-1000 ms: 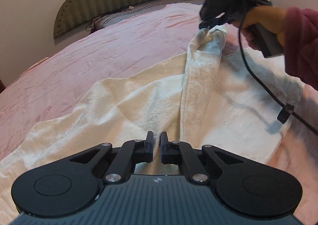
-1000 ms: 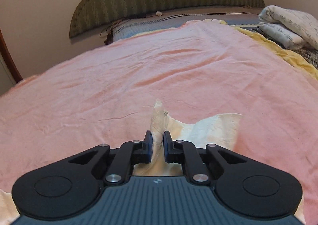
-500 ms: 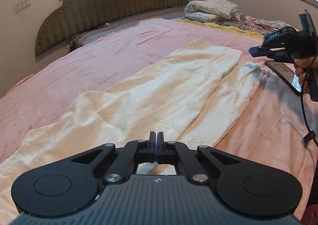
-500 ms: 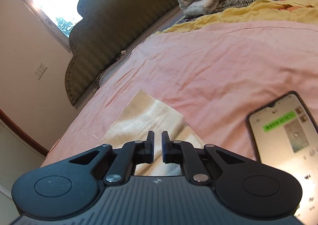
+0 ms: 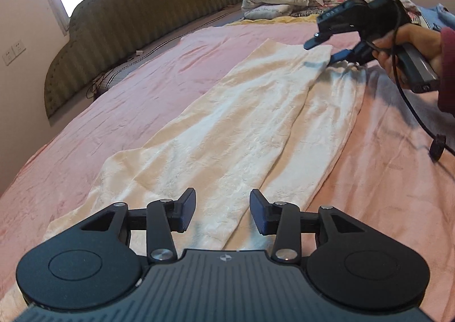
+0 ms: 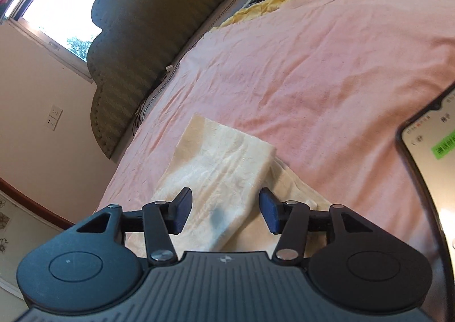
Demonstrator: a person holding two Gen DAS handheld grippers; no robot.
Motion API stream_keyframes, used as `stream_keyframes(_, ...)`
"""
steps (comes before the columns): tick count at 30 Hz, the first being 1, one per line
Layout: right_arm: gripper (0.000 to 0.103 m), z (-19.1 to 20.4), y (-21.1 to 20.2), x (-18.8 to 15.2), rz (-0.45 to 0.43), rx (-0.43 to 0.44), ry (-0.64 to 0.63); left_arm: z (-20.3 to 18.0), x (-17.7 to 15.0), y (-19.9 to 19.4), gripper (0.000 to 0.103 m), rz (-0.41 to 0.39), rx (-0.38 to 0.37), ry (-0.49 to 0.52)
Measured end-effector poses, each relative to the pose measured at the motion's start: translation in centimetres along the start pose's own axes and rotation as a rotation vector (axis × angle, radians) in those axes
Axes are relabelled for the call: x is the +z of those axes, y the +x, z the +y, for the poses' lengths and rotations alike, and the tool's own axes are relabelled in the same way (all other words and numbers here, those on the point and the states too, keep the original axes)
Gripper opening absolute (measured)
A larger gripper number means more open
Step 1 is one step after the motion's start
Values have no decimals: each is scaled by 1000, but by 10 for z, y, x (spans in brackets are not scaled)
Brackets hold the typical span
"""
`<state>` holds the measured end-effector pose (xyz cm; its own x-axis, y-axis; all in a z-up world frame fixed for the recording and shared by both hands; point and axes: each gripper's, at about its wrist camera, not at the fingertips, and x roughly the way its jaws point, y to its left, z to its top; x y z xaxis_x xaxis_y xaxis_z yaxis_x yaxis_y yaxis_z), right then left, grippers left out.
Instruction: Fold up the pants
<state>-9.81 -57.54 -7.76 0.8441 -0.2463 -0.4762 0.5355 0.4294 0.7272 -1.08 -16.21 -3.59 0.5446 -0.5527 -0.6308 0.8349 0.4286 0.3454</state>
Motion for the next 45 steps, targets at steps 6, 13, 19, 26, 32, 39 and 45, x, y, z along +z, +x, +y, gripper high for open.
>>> stream_keyframes(6,6,5,9,14,-16,61,24,-22,2,28,51,45,21,136)
stream_keyframes(13,6,46,-16,32,-78,174,-62,-35,-1,41,40,20,122,214)
stream_keyframes(19,6,39,-38,18,-107,111,-91,-12,1,14,4,3,77,78)
stream_keyframes(26,6,-4,-68,-18,-73,-33,-96,-24,-9,-17,4,-13,-60,119)
stream_keyframes(32,8,-4,-56,-28,6,-182,-231,-24,-18,5,15,56,-76,65)
stream_keyframes(39,25,72,-99,-64,-314,-329,-629,14,-15,-31,76,-1,-30,-49)
stream_keyframes(45,53,132,6,-91,181,-86,-939,57,-27,-46,77,61,93,-171)
